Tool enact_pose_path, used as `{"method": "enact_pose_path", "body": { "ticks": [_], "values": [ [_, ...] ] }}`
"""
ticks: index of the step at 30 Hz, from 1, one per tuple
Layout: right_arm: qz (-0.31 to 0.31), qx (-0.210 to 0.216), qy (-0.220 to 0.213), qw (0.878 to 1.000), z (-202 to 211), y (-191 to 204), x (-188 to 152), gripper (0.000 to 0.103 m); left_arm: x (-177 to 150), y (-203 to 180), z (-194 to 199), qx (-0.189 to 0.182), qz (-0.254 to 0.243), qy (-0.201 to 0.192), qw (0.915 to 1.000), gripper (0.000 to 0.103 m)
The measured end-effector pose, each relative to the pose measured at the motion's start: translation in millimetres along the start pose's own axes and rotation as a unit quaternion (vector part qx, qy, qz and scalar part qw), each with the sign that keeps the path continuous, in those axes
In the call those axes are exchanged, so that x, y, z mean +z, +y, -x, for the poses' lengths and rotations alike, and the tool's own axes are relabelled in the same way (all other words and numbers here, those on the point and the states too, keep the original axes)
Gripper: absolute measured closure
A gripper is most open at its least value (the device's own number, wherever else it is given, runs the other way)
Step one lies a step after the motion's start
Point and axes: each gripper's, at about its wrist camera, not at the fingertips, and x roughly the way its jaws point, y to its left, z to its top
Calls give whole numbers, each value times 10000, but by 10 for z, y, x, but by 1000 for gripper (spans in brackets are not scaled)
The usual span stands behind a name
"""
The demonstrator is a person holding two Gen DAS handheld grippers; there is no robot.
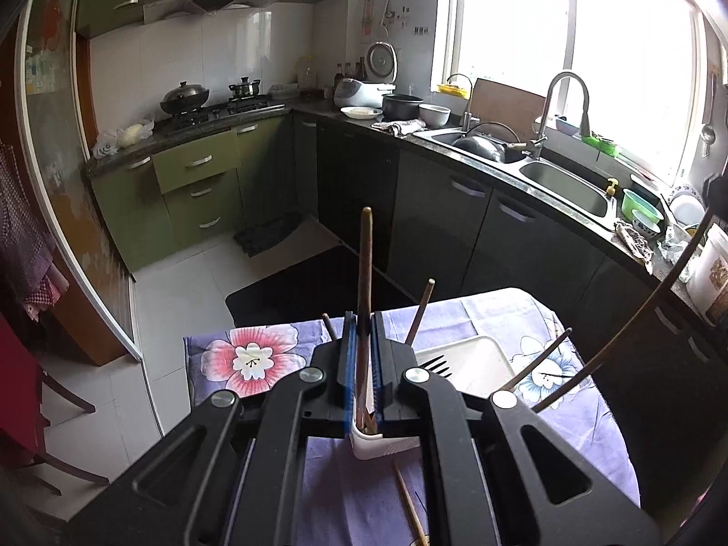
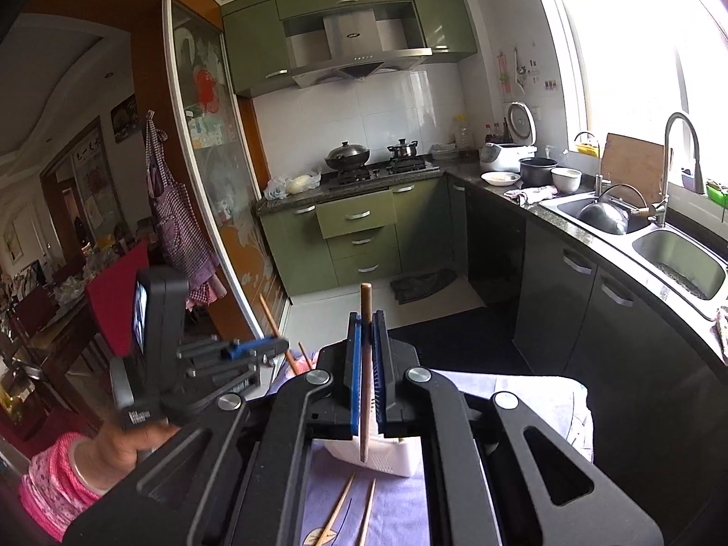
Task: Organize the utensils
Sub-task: 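Carry both chopsticks over the white caddy and release them inside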
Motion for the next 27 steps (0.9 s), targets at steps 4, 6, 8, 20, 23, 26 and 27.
{"method": "enact_pose_path", "body": {
  "ticks": [4,6,8,20,23,26,27],
  "values": [
    [-86,-65,-76,9999,-92,-37,93,98,-93,12,-32,-35,-17,59,10000,79],
    [-102,-123,-93,9998,-168,-49,143,97,-109,22,8,-72,-29,22,10000,72],
    [-119,-200,-92,9997,-249,-63,182,97,-123,31,76,-101,-36,-34,9999,67],
    [80,-436,511,9977,-850,25,-30,97,-311,23,274,-299,-116,99,9994,60],
    [122,-430,653,9969,-962,34,-130,97,-381,14,270,-341,-116,197,9992,60],
    [115,-412,700,9966,-991,22,-213,97,-435,6,251,-348,-119,290,9989,57],
    [106,-391,698,9967,-981,17,-226,97,-467,-1,237,-361,-111,339,9987,55]
  ]
}}
